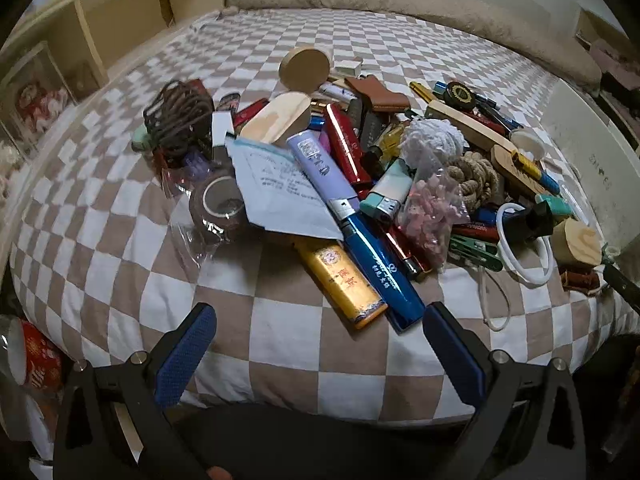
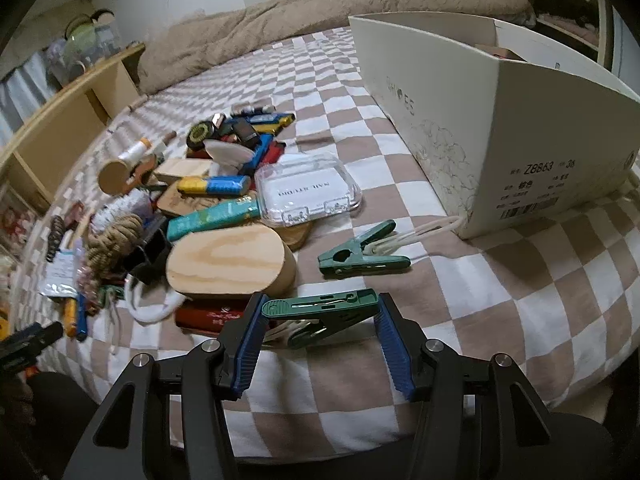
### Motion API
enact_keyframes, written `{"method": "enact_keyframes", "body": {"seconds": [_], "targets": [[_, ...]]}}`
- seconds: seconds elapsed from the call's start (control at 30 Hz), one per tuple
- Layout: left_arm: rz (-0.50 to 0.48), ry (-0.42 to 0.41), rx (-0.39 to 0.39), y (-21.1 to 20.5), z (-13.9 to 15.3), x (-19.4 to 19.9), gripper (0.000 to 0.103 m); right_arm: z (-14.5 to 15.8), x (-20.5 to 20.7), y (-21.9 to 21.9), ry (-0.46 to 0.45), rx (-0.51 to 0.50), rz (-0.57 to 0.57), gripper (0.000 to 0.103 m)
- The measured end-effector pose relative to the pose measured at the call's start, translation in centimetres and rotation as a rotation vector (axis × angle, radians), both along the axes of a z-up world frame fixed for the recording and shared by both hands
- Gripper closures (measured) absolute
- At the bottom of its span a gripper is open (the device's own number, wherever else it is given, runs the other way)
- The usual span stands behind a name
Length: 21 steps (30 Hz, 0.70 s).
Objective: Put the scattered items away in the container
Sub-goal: 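Close the right tool on the green clothespin, then close the left tool on the yellow lighter while the right tool holds the clothespin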
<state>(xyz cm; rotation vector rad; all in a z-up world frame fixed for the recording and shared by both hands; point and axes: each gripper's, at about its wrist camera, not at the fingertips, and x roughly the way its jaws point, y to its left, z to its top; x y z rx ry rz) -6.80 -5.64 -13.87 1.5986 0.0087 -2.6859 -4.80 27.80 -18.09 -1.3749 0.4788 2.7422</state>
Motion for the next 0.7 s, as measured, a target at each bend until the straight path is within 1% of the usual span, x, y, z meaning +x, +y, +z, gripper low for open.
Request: {"method": "enact_keyframes", "body": {"seconds": [0.1,0.17,0.27,0.33,0.37,0.5,0.6,0.7], "targets": [[0.05,-0.026,0.015,-0.9,-0.3,-0.4,0.001,1.1,0.6,0.4,0.036,-0.024,-0.003,0.048],[0.059,-0.041,0.015,-1.0,-0.6,-0.6,0.001,1.9,1.0,0.7,0.057,-0.008,-0.005,0.048],[0.061,-0.059,-0.04,-0.3,-1.0,-0.9,0.001,2.9,1.4,2.0,0.083,0.003,-0.029,0.048],[0.047,-0.078,-0.081,0.4,-1.5,-1.0,0.0,3.1,1.8,3.4,0.095,-0.026,-0.056,0.048],[0.042,-0.089,-0.087,0.5,-1.8,-1.0,0.0,3.1,1.9,4.0,0.1,-0.045,-0.07,0.048],[0.062,-0.122,-0.075,-0.1,-2.1,-1.1,0.0,3.2,2.8,6.2,0.14,-0.132,-0.124,0.048],[0.074,-0.125,-0.102,-0.2,-2.1,-1.0,0.0,2.8,2.8,6.5,0.148,-0.177,-0.124,0.048],[0.106,-0.149,-0.129,-1.0,-2.2,-0.7,0.0,2.7,2.7,6.3,0.155,-0.19,-0.1,0.048]]}}
